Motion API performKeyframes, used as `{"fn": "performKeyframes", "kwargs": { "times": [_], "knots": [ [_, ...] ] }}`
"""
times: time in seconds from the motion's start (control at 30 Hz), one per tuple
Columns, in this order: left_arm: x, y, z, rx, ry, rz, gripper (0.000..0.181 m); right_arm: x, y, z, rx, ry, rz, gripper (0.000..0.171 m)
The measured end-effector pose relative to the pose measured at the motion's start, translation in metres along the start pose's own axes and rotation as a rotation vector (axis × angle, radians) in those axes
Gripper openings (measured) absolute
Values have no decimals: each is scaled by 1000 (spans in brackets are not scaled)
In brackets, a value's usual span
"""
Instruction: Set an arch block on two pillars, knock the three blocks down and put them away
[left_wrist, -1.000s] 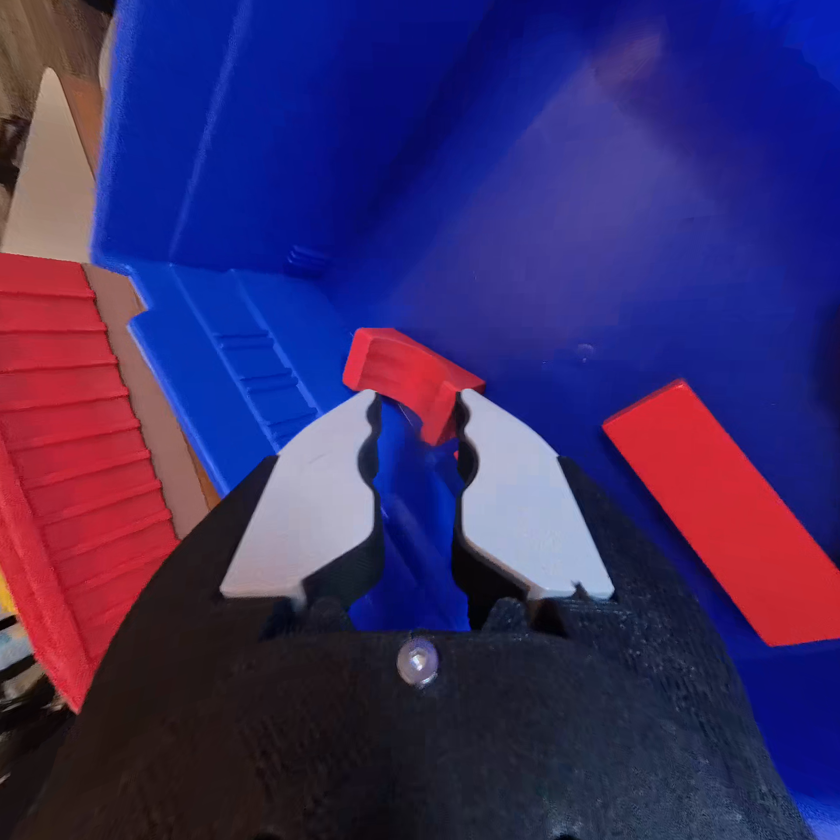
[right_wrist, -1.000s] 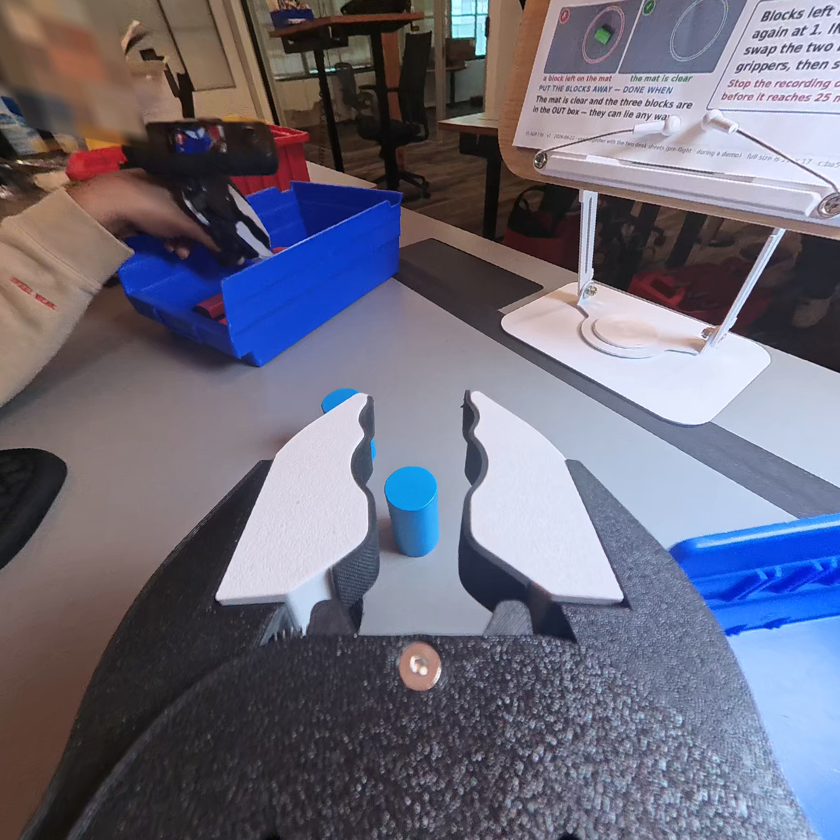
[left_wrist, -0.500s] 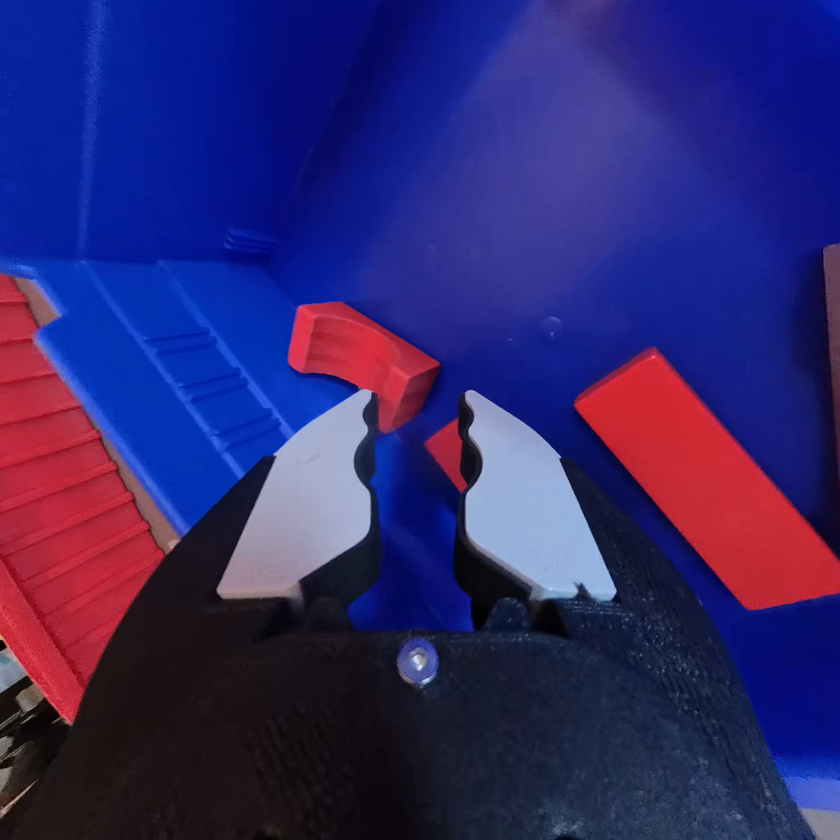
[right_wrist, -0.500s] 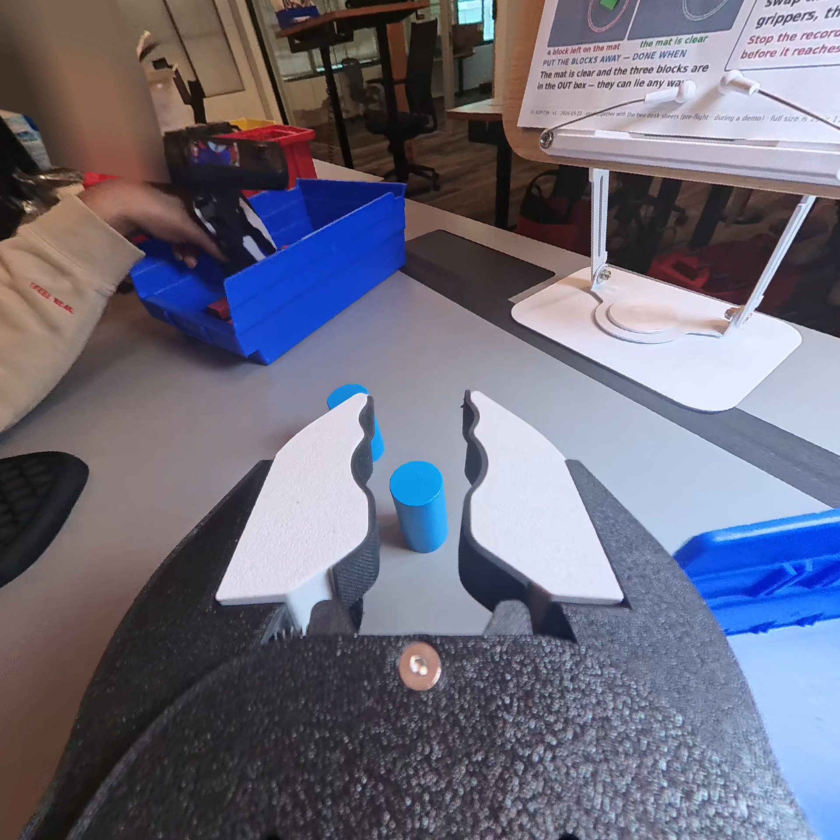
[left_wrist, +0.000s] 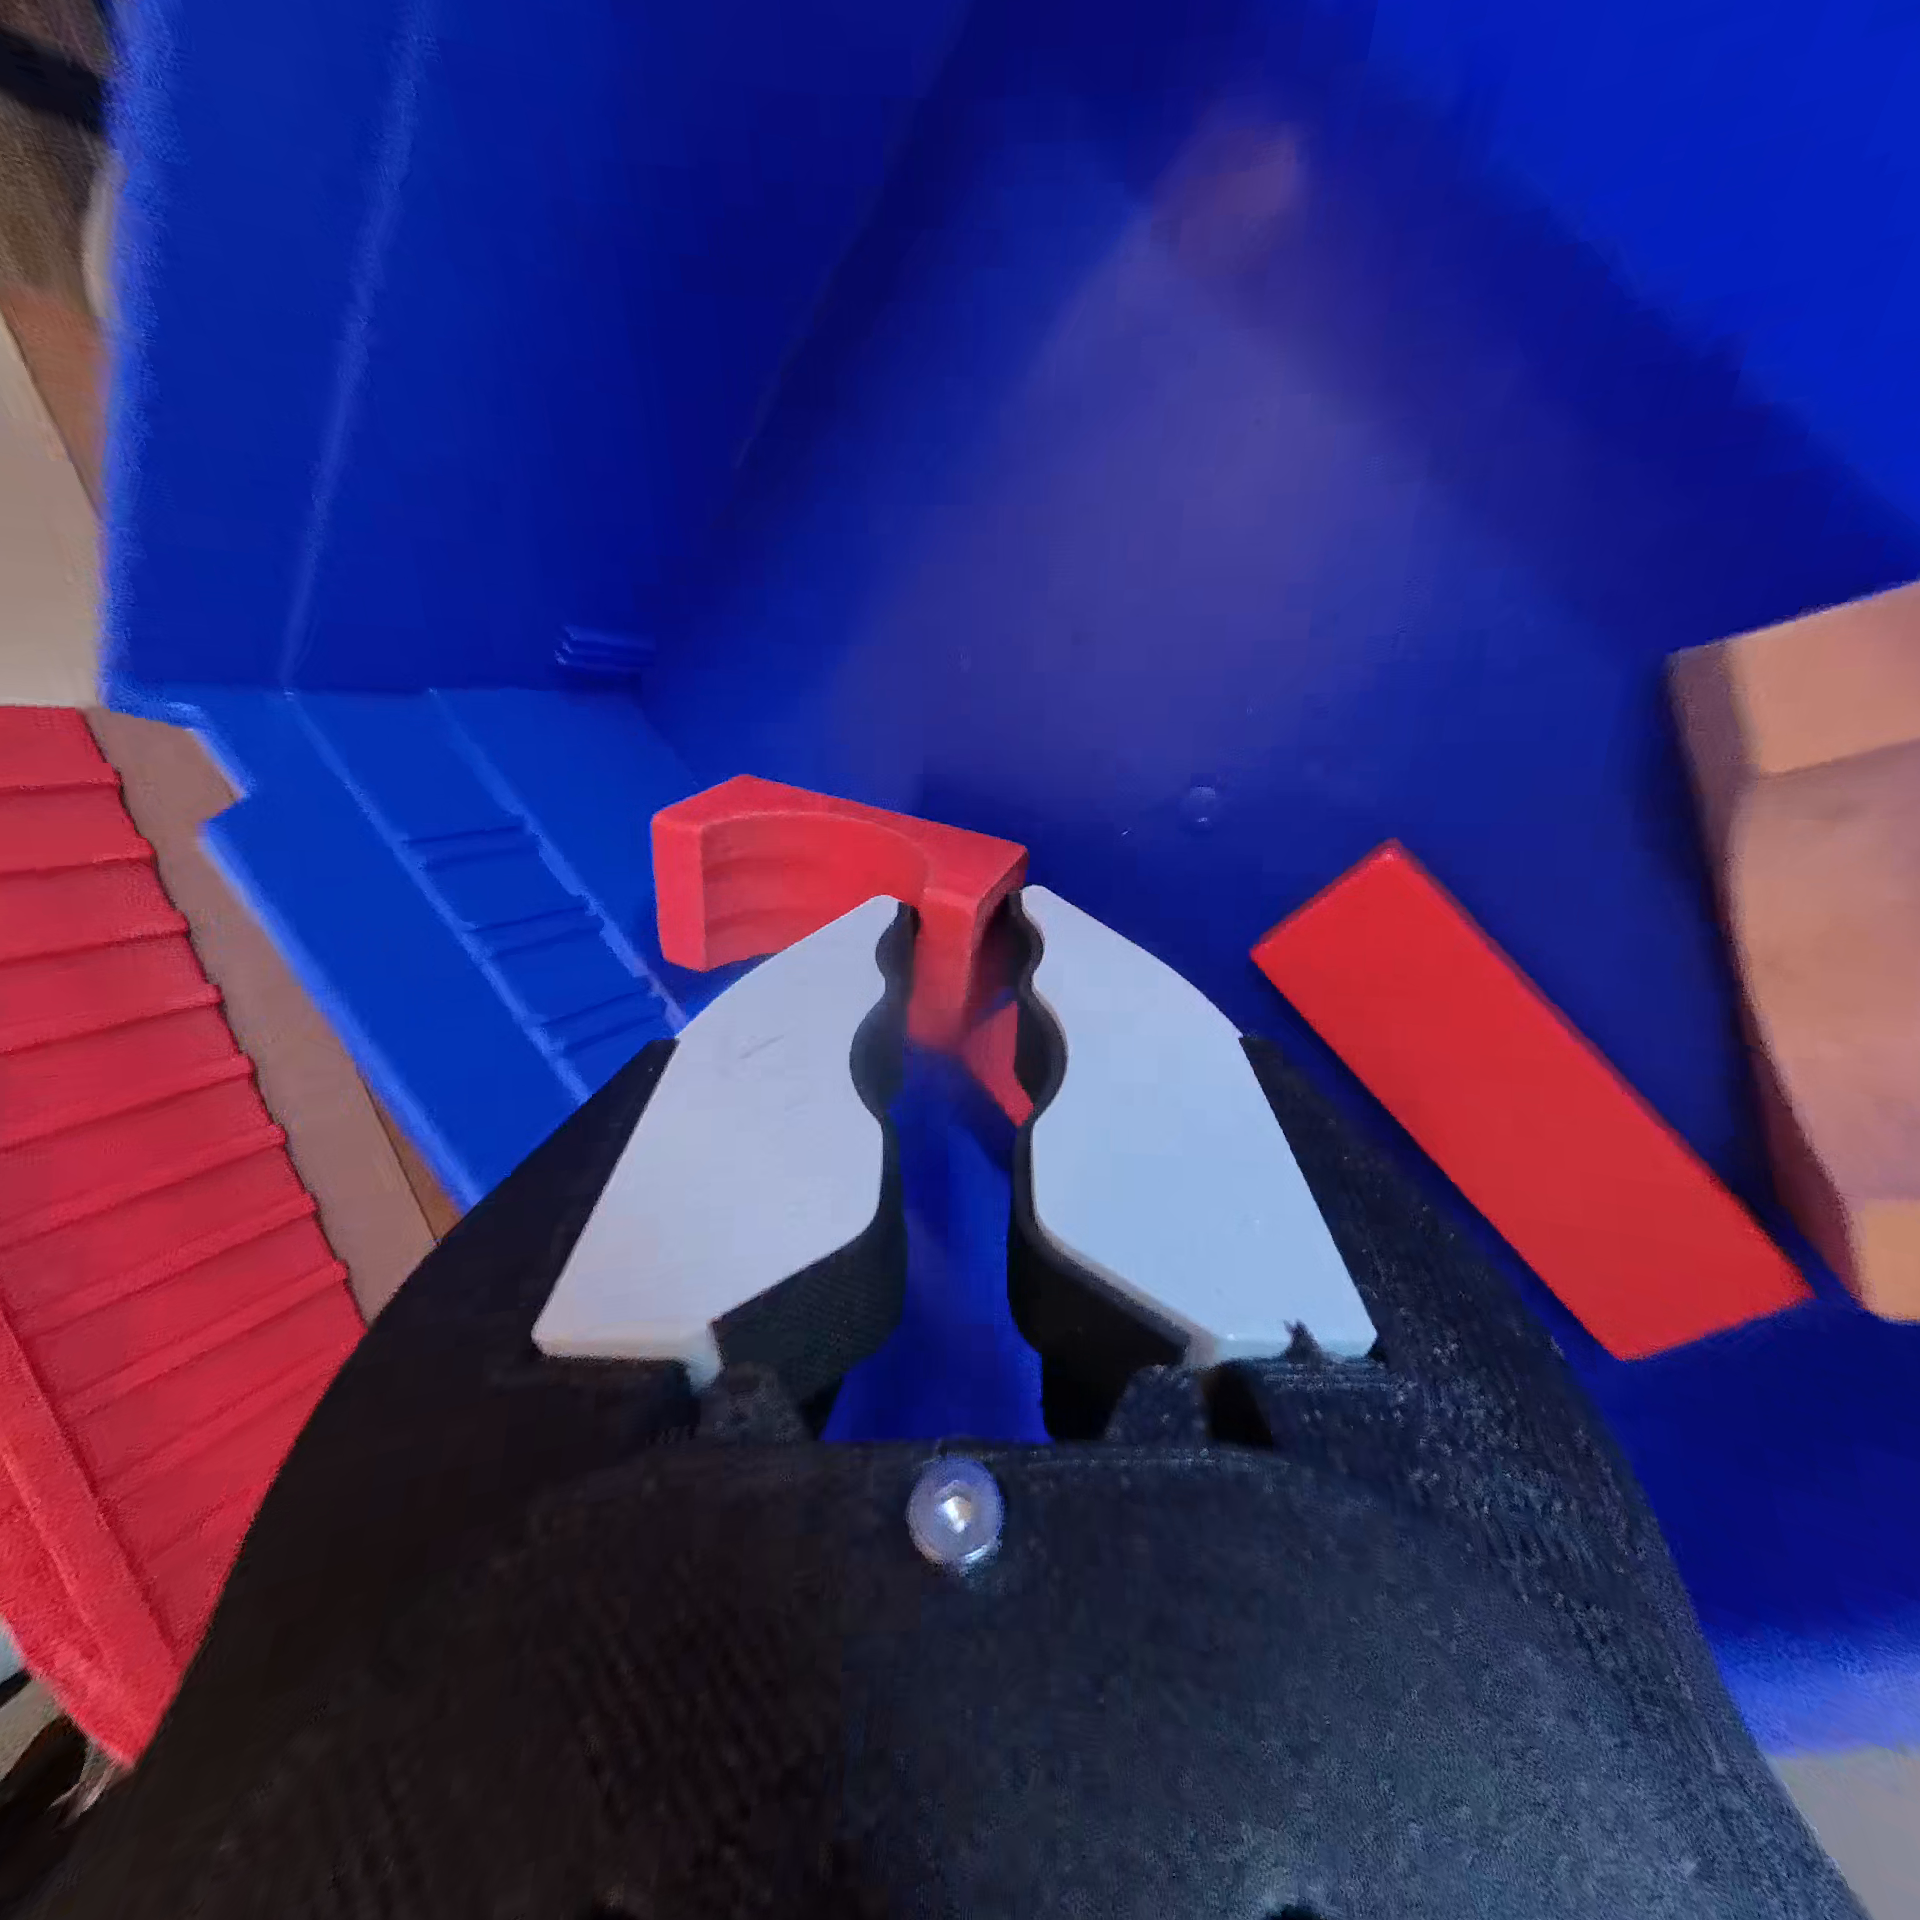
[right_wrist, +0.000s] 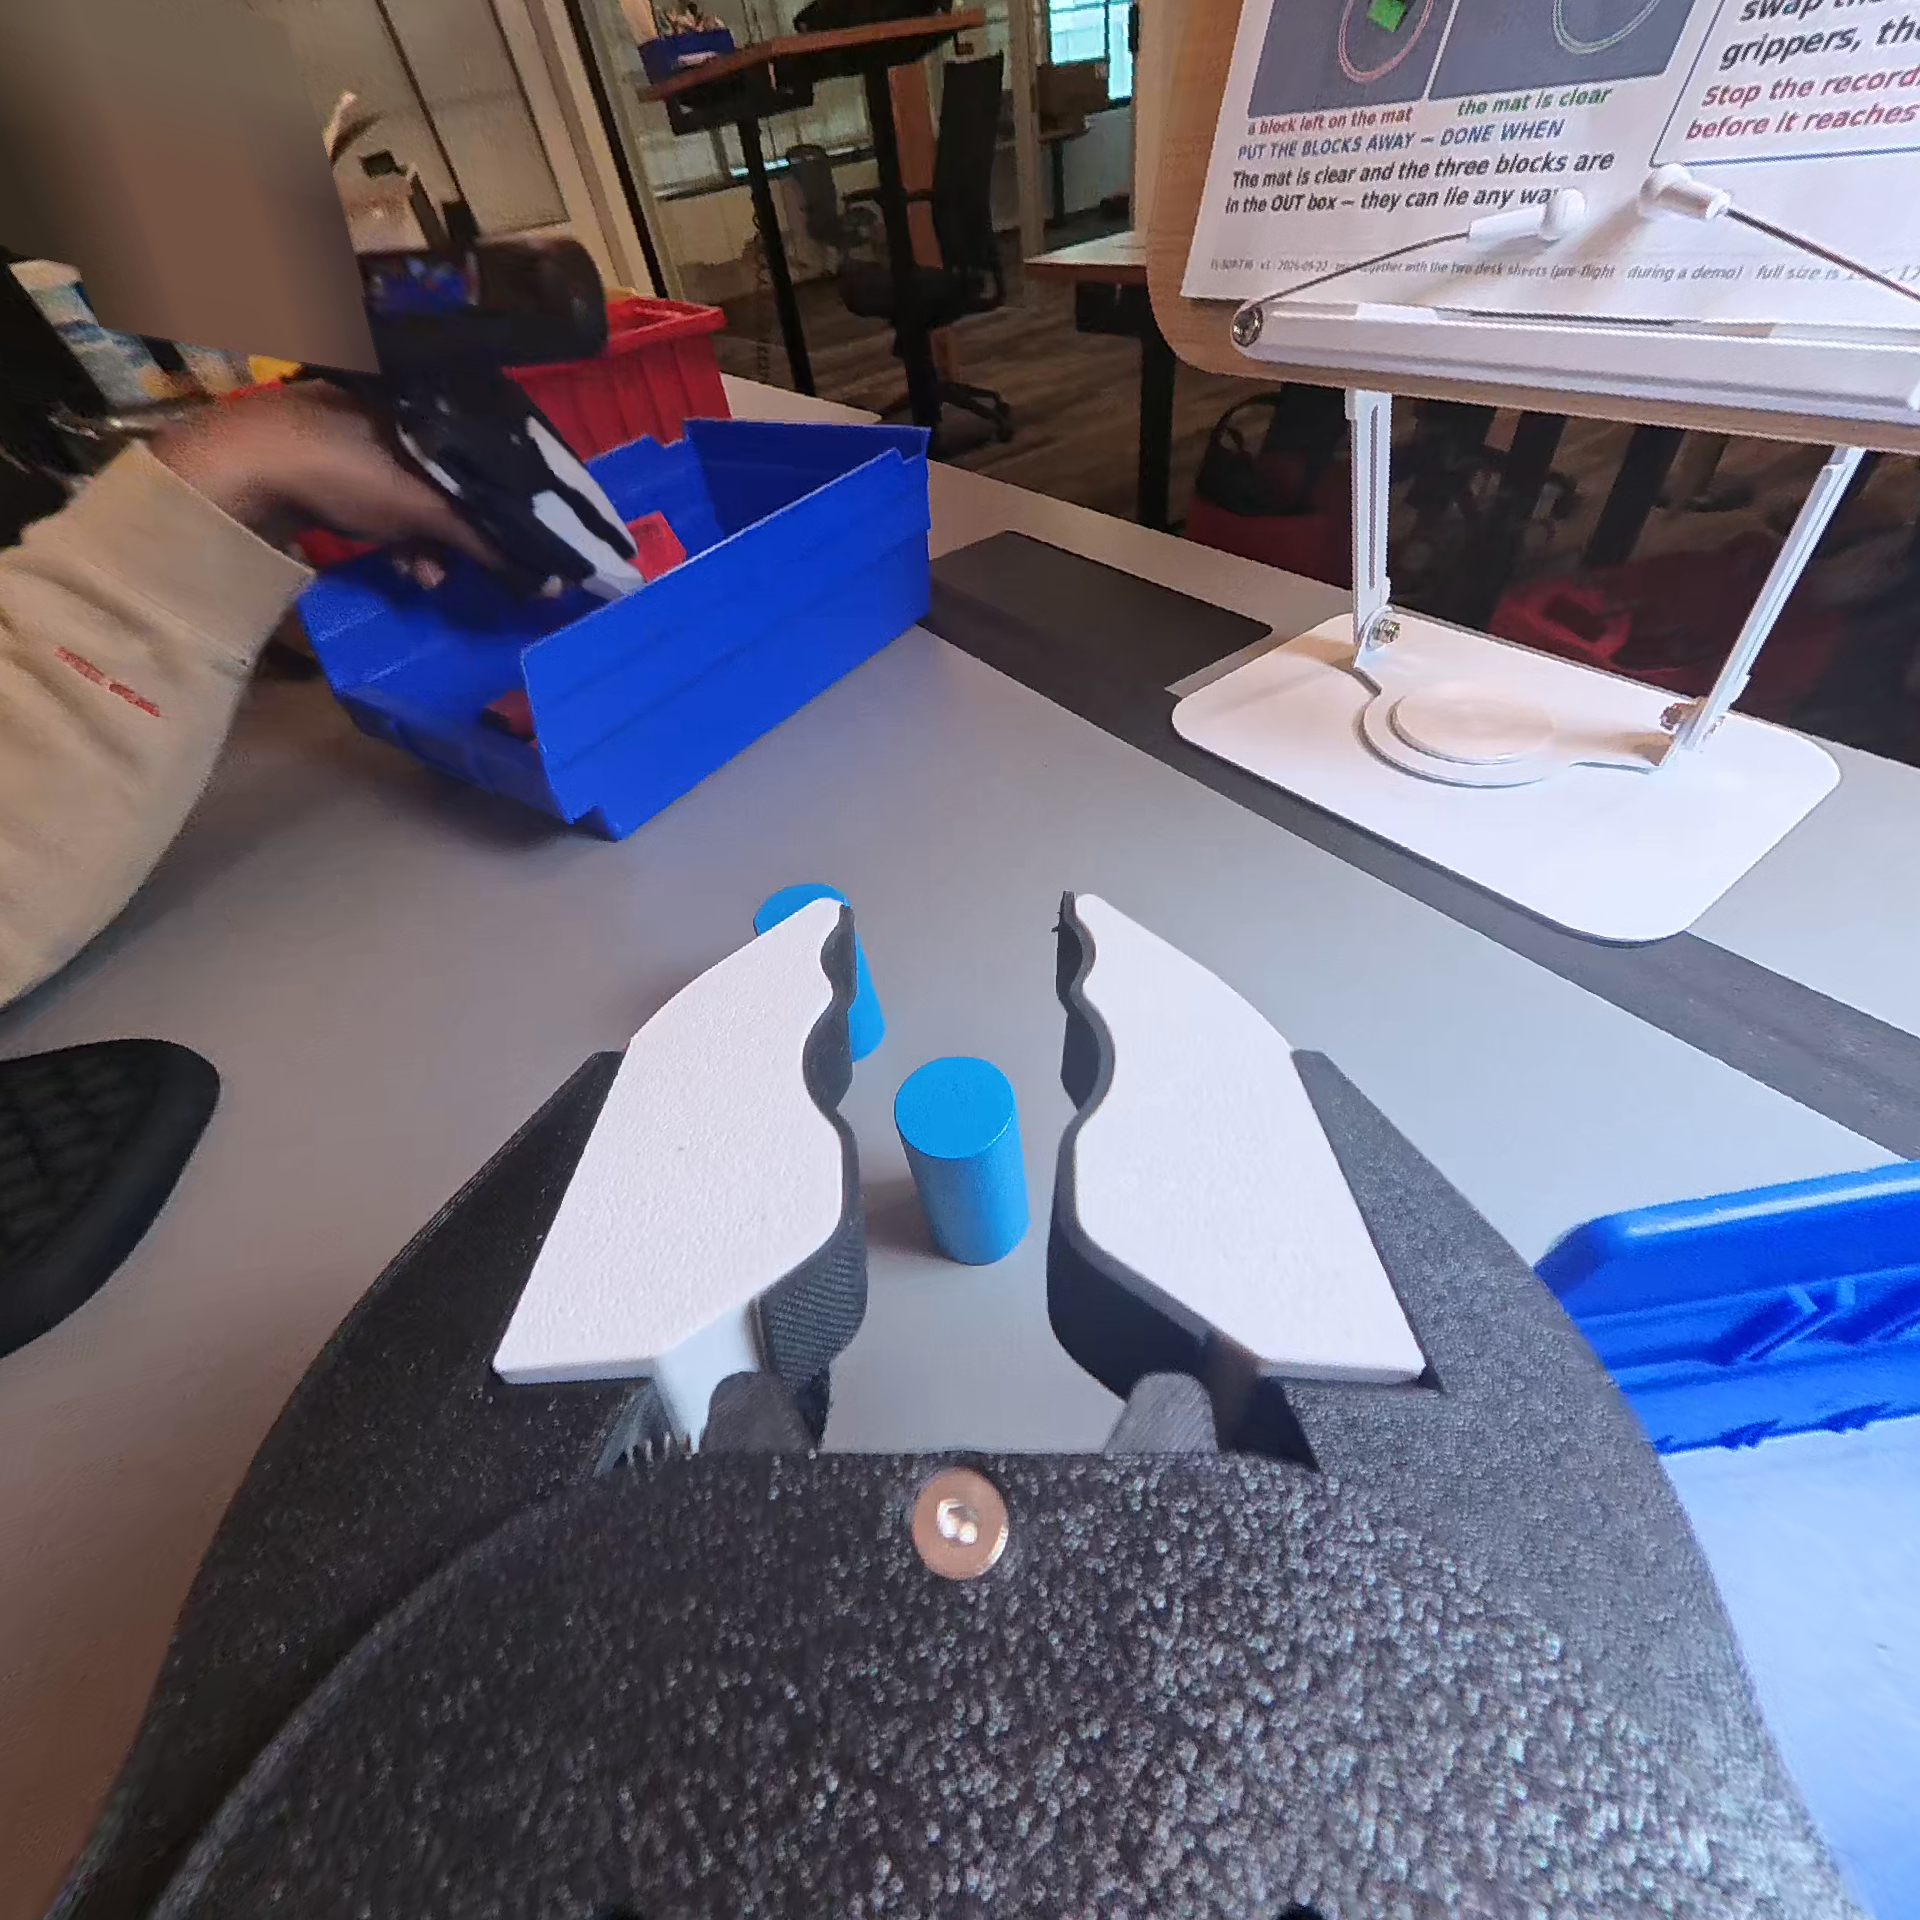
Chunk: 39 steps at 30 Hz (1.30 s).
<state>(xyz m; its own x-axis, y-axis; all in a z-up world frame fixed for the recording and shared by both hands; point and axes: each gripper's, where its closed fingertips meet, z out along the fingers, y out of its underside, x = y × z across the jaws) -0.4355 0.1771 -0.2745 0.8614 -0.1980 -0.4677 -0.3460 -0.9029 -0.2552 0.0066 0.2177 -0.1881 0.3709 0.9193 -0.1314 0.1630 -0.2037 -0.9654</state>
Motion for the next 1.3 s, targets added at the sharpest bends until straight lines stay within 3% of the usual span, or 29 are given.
{"fn": "performKeyframes", "kwargs": {
  "times": [0.07, 0.17, 0.27, 0.4, 0.53, 0.7, 0.73, 0.83, 0.93, 1.0, 1.1, 1.3],
  "knots": [
    [0, -16, -29, 121, 26, -15, 17, -1, -3, -1, 11, 7, -20, 37],
    [22, -57, -103, 453, 182, -38, 17, -7, -10, -3, 48, 18, -92, 38],
    [79, -87, -200, 835, 504, 69, 17, -29, -24, -8, 120, 1, -224, 42],
    [170, -78, -309, 1119, 1029, 303, 17, -74, -52, -22, 261, 52, -578, 51],
    [234, -67, -356, 1159, 1410, 393, 17, -122, -68, -37, 379, 149, -959, 56],
    [275, -70, -367, 1047, 1733, 330, 17, -149, -63, -37, 385, 224, -1231, 49],
    [281, -70, -365, 1027, 1751, 328, 17, -150, -63, -38, 388, 233, -1250, 36],
    [287, -73, -358, 988, 1755, 309, 17, -145, -56, -35, 313, 177, -1224, 34],
    [281, -83, -347, 1037, 1662, 276, 20, -138, -45, -30, 170, 26, -1031, 34],
    [278, -92, -331, 1108, 1455, 313, 39, -127, -32, -26, 20, -42, -900, 34],
    [286, -95, -304, 1134, 1111, 474, 48, -117, -10, -22, -170, -138, -700, 34],
    [321, -92, -257, 1014, 754, 717, 38, -113, 32, -17, -419, -232, -542, 34]
  ]
}}
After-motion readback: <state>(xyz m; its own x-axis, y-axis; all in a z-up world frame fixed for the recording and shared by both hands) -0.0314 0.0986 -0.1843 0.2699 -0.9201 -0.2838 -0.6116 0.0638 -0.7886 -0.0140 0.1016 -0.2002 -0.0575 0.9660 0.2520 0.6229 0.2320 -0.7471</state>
